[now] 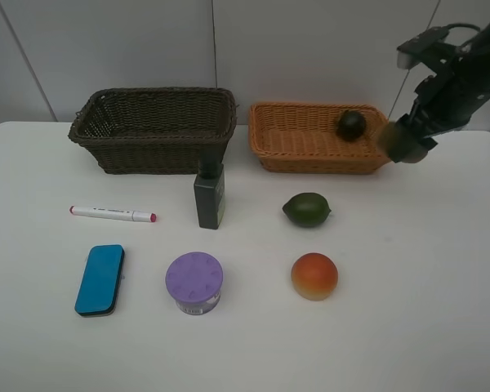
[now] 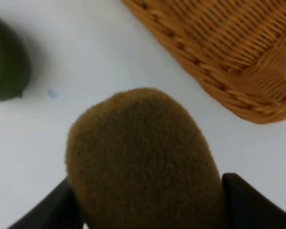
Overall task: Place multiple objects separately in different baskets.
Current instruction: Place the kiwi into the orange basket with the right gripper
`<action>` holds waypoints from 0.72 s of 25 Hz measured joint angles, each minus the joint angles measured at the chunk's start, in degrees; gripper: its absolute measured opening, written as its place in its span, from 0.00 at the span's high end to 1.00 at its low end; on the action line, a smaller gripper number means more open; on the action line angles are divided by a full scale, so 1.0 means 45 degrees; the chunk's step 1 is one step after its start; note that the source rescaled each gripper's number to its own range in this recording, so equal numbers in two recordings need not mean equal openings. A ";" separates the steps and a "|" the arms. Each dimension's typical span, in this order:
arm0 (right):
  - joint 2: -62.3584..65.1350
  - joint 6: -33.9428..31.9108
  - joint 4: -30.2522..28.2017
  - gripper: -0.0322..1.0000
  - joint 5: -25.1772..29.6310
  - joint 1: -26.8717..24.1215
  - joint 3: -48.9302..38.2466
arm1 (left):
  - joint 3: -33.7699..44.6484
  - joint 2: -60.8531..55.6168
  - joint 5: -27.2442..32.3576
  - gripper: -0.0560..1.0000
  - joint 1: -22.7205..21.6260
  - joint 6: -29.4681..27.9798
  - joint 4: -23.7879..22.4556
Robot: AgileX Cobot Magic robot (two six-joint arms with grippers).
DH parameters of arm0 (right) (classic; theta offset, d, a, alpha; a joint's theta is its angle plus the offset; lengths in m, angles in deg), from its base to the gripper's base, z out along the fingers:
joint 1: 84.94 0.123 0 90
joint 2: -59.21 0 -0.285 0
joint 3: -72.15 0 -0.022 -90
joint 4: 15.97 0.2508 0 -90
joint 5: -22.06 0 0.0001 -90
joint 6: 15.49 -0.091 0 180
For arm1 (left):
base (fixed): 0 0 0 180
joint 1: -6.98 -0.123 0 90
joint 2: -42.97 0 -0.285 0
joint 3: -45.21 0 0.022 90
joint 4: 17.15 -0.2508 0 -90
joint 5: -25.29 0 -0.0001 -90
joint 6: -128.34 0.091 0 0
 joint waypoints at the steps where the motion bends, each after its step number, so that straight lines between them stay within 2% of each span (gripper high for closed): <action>1: 0.0010 -0.1108 -0.0139 0.93 0.0000 0.0000 0.0136 | 0.0000 0.0000 0.0000 0.00 0.0000 0.0000 0.0000; 4: 0.0010 -0.3859 -0.0219 0.93 -0.0053 0.0000 0.0590 | 0.0000 0.0000 0.0000 0.00 0.0000 0.0000 0.0000; 8: -0.0049 -0.6070 -0.0153 0.93 -0.0377 0.0000 0.1217 | 0.0000 0.0000 0.0000 0.00 0.0000 0.0000 0.0000; 13: -0.1247 -0.6950 0.0049 0.93 -0.0829 0.0000 0.2416 | 0.0000 0.0000 0.0000 0.00 0.0000 0.0000 0.0000; 18: -0.3301 -0.6950 0.0123 0.93 -0.0818 0.0000 0.4016 | 0.0000 0.0000 0.0000 0.00 0.0000 0.0000 0.0000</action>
